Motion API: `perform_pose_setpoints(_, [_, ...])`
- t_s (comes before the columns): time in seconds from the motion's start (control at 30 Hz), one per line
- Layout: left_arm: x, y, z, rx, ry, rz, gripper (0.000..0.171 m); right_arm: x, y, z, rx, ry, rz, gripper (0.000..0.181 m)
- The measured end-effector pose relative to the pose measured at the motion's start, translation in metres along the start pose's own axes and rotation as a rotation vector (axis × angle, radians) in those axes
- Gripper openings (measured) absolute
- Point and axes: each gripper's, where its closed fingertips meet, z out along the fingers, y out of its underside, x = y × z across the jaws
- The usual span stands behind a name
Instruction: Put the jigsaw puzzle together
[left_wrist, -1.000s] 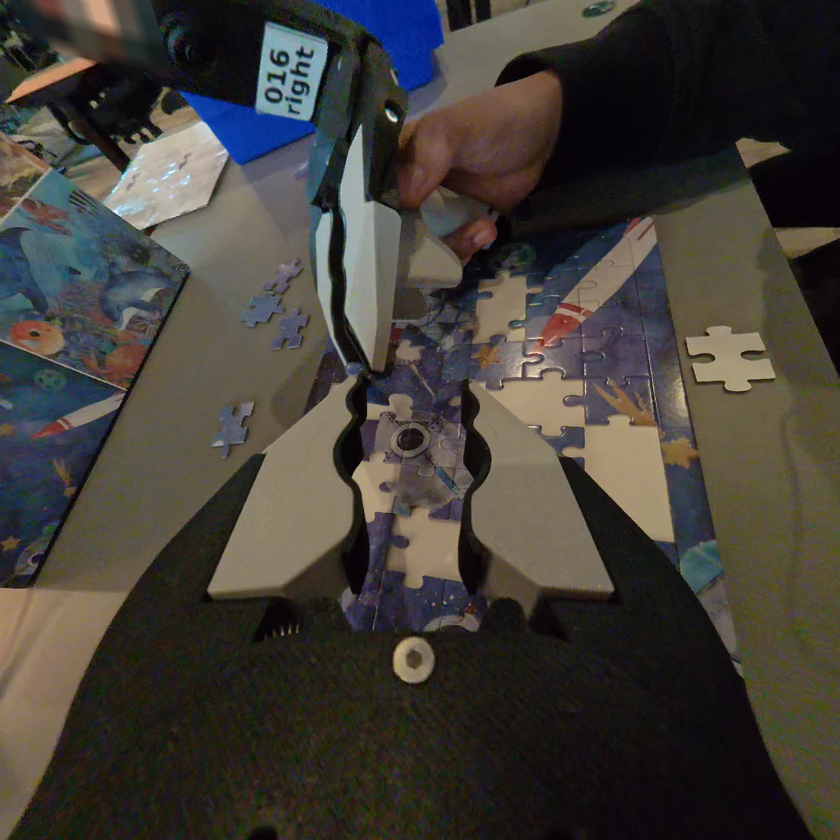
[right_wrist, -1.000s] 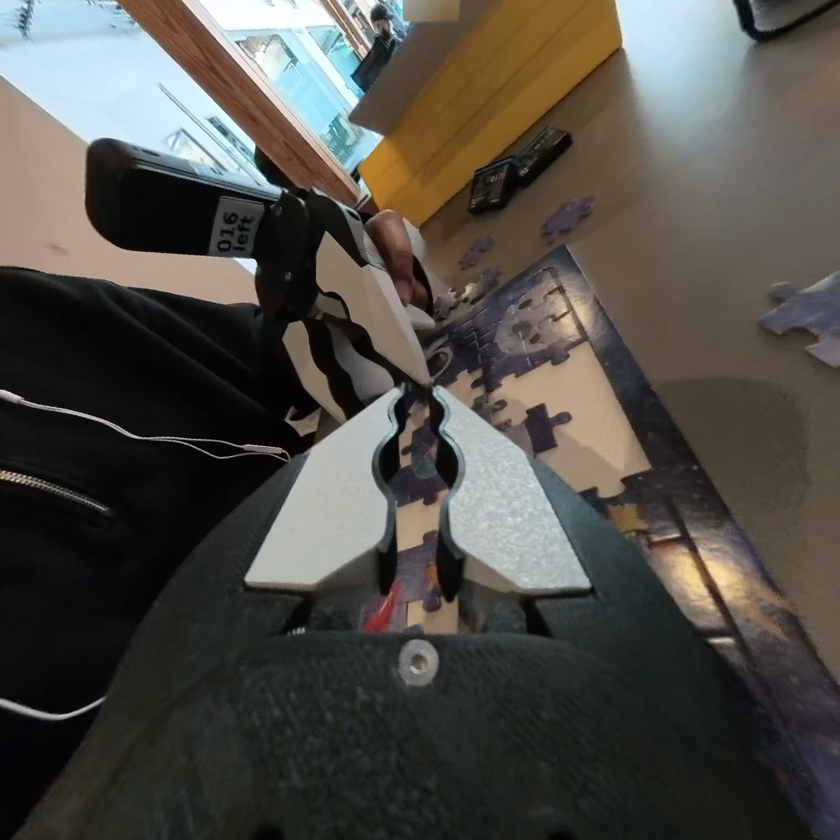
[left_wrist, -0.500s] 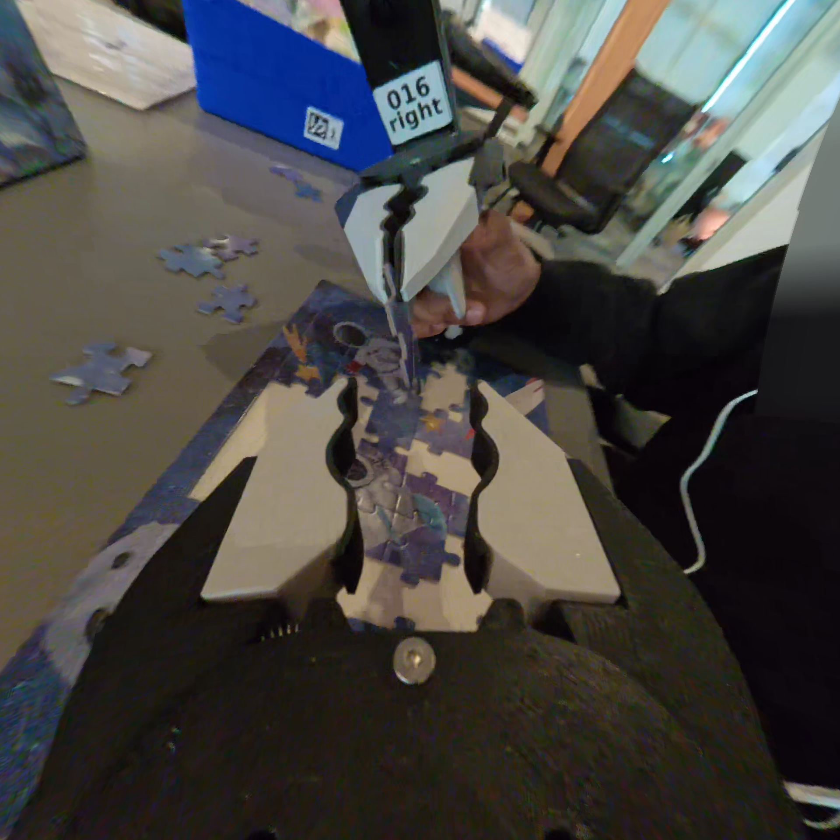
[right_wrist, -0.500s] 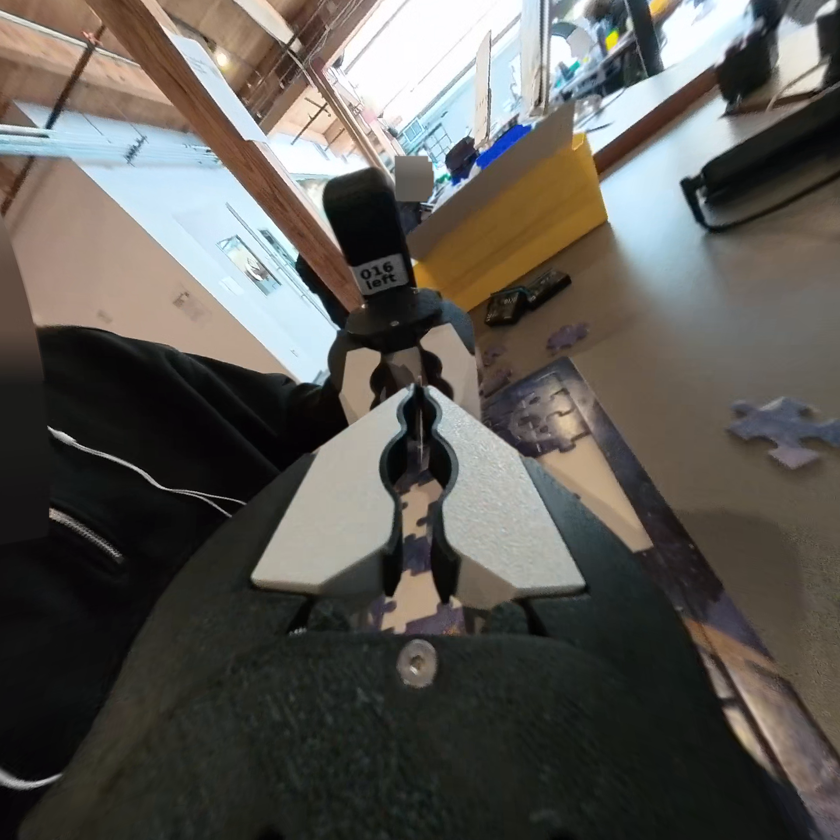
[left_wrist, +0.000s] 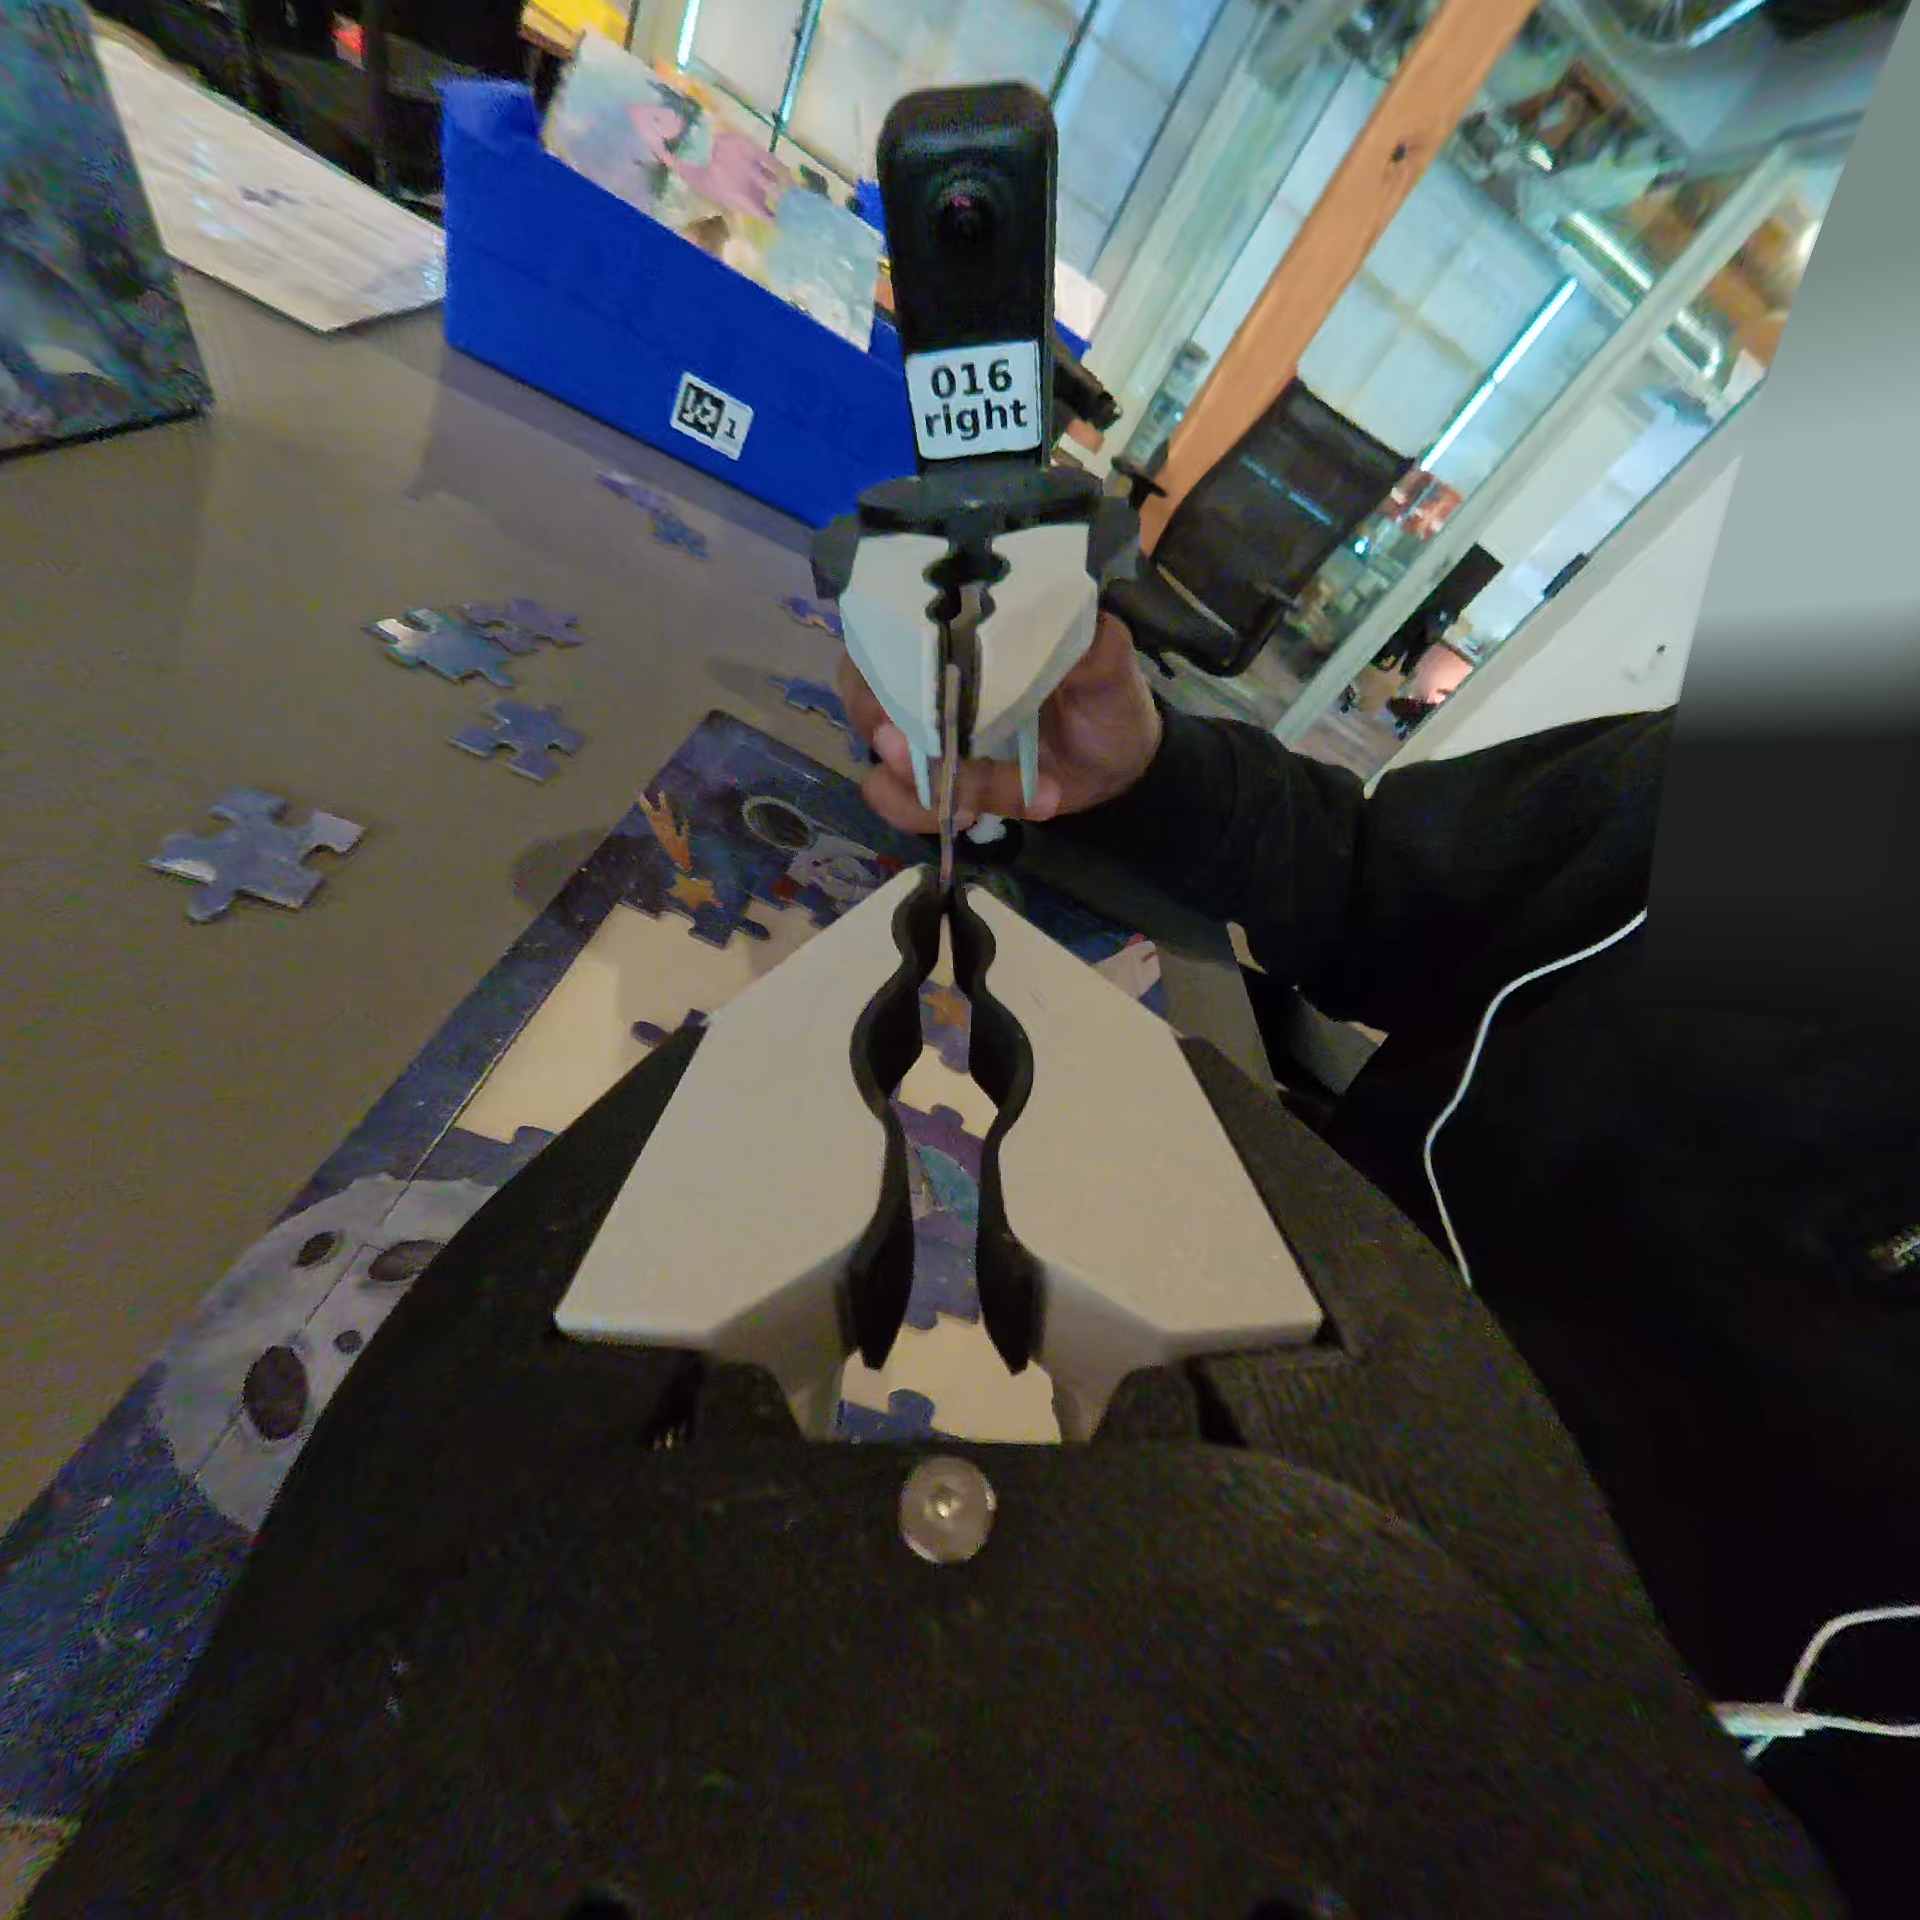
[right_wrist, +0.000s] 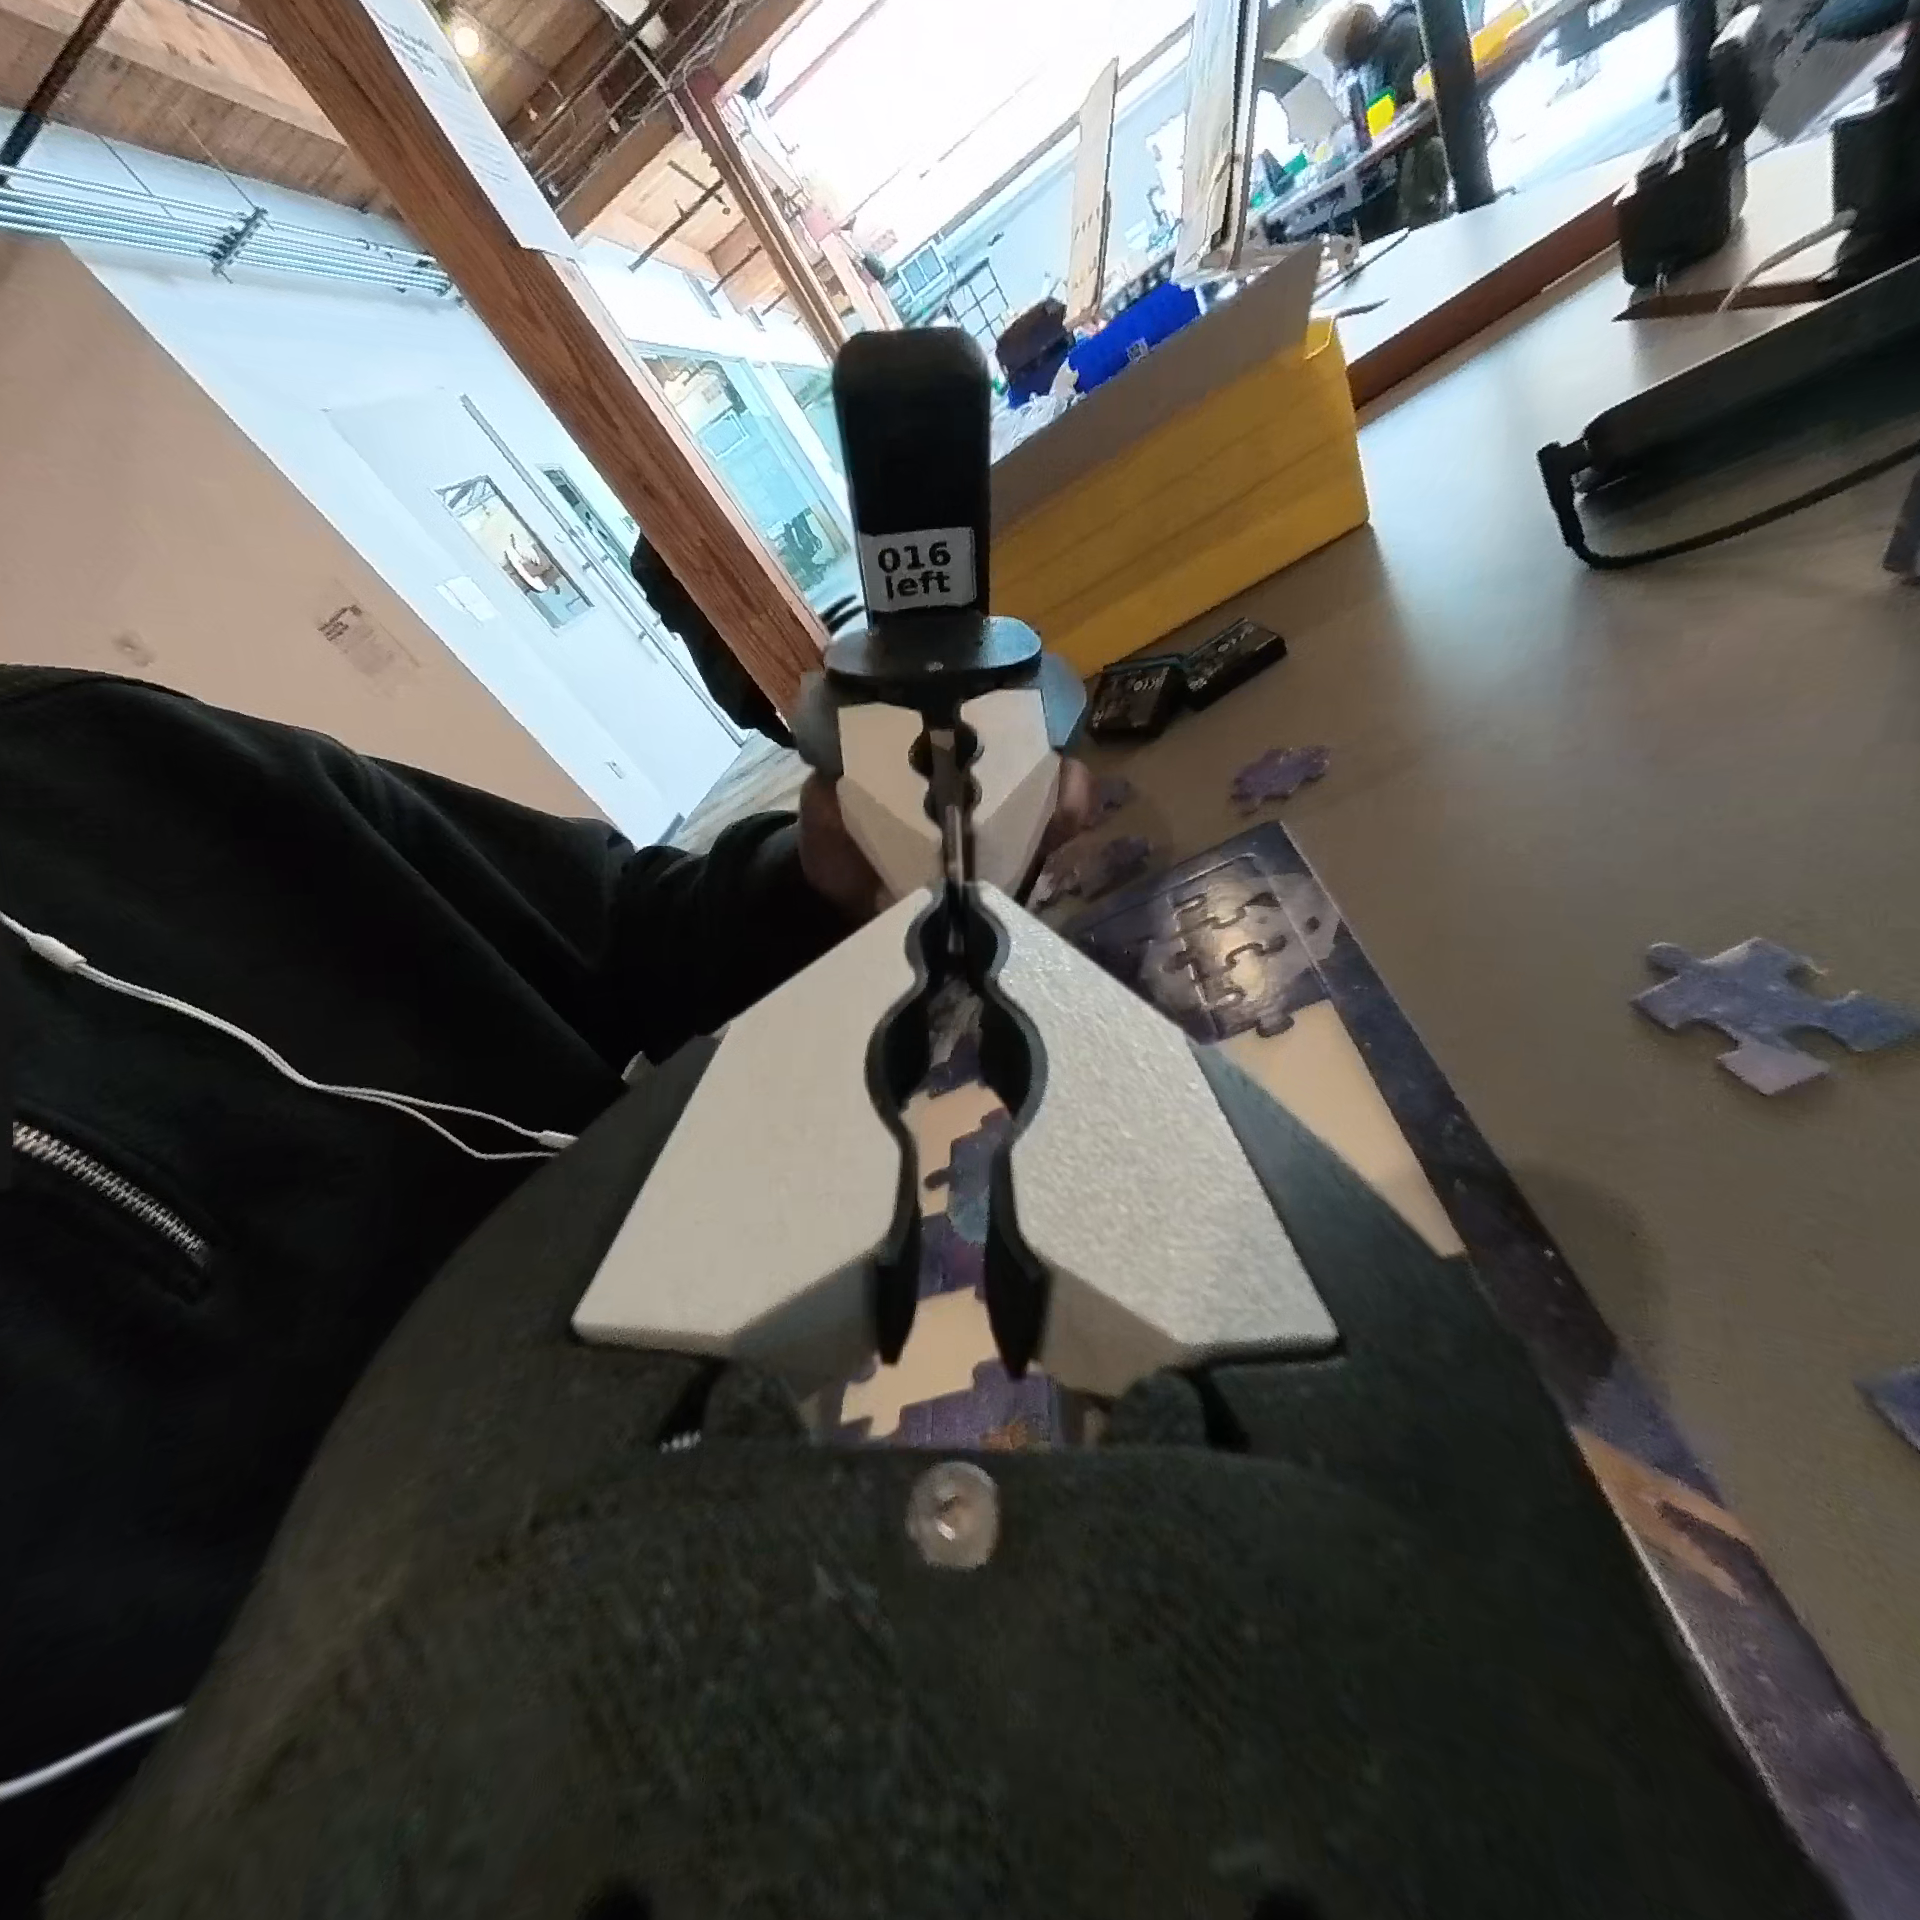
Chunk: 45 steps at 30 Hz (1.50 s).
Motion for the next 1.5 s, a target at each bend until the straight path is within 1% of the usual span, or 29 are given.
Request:
perform_pose_setpoints(0.07, [-0.001, -0.005, -0.003, 0.031, -0.001, -0.012, 0.000, 0.001, 0.006, 0.000, -0.036, -0.006, 0.004, 0.000])
perform_pose_setpoints(0.17, [-0.003, -0.015, -0.011, 0.093, 0.006, -0.048, 0.000, 0.003, 0.024, 0.003, -0.146, -0.002, -0.020, 0.000])
perform_pose_setpoints(0.23, [-0.004, -0.017, -0.014, 0.108, 0.016, -0.068, 0.000, 0.004, 0.036, 0.007, -0.208, 0.013, -0.044, 0.000])
perform_pose_setpoints(0.3, [-0.005, -0.018, -0.015, 0.112, 0.014, -0.074, 0.000, 0.002, 0.042, 0.012, -0.239, 0.008, -0.048, 0.000])
perform_pose_setpoints(0.37, [-0.008, -0.017, -0.014, 0.110, -0.012, -0.072, 0.002, 0.002, 0.042, 0.014, -0.236, 0.012, -0.049, 0.000])
perform_pose_setpoints(0.47, [-0.012, -0.017, -0.015, 0.116, -0.040, -0.069, 0.018, 0.005, 0.034, 0.011, -0.190, 0.027, -0.035, 0.000])
perform_pose_setpoints(0.5, [-0.012, -0.017, -0.014, 0.118, -0.034, -0.076, 0.022, 0.006, 0.030, 0.010, -0.168, 0.024, -0.020, 0.000])
perform_pose_setpoints(0.6, [-0.007, -0.013, -0.010, 0.099, 0.017, -0.103, 0.023, 0.004, 0.021, 0.007, -0.105, -0.007, 0.045, 0.000])
perform_pose_setpoints(0.73, [-0.004, -0.010, -0.005, 0.088, 0.043, -0.127, 0.016, 0.005, 0.022, 0.009, -0.099, -0.011, 0.064, 0.000])
perform_pose_setpoints(0.83, [-0.008, -0.010, -0.005, 0.088, 0.028, -0.142, 0.002, 0.004, 0.027, 0.013, -0.122, -0.003, 0.047, 0.000])
perform_pose_setpoints(0.87, [-0.008, -0.010, -0.006, 0.089, 0.026, -0.142, 0.000, 0.005, 0.028, 0.014, -0.126, 0.004, 0.043, 0.000])
perform_pose_setpoints(0.97, [-0.007, -0.010, -0.007, 0.089, 0.031, -0.148, 0.000, 0.004, 0.030, 0.015, -0.136, 0.006, 0.040, 0.001])
perform_pose_setpoints(1.07, [-0.009, -0.009, -0.006, 0.081, 0.020, -0.151, 0.000, 0.002, 0.033, 0.014, -0.168, -0.003, 0.022, 0.018])
perform_pose_setpoints(1.13, [-0.013, -0.008, -0.008, 0.077, 0.005, -0.160, 0.000, 0.007, 0.036, 0.009, -0.205, 0.037, -0.041, 0.027])
perform_pose_setpoints(1.2, [-0.017, -0.007, -0.011, 0.069, -0.013, -0.172, 0.000, 0.016, 0.034, 0.001, -0.240, 0.125, -0.162, 0.030])
perform_pose_setpoints(1.27, [-0.020, -0.005, -0.013, 0.054, -0.027, -0.187, 0.000, 0.024, 0.031, -0.008, -0.274, 0.226, -0.339, 0.030])
perform_pose_setpoints(1.37, [-0.023, 0.001, -0.014, 0.021, -0.029, -0.222, 0.000, 0.029, 0.025, -0.014, -0.319, 0.358, -0.650, 0.031])
perform_pose_setpoints(1.43, [-0.023, 0.004, -0.014, 0.005, -0.023, -0.245, 0.000, 0.026, 0.027, -0.012, -0.358, 0.408, -0.851, 0.031])
perform_pose_setpoints(1.5, [-0.023, 0.007, -0.013, -0.014, -0.016, -0.264, 0.000, 0.021, 0.033, -0.006, -0.401, 0.429, -1.009, 0.032])
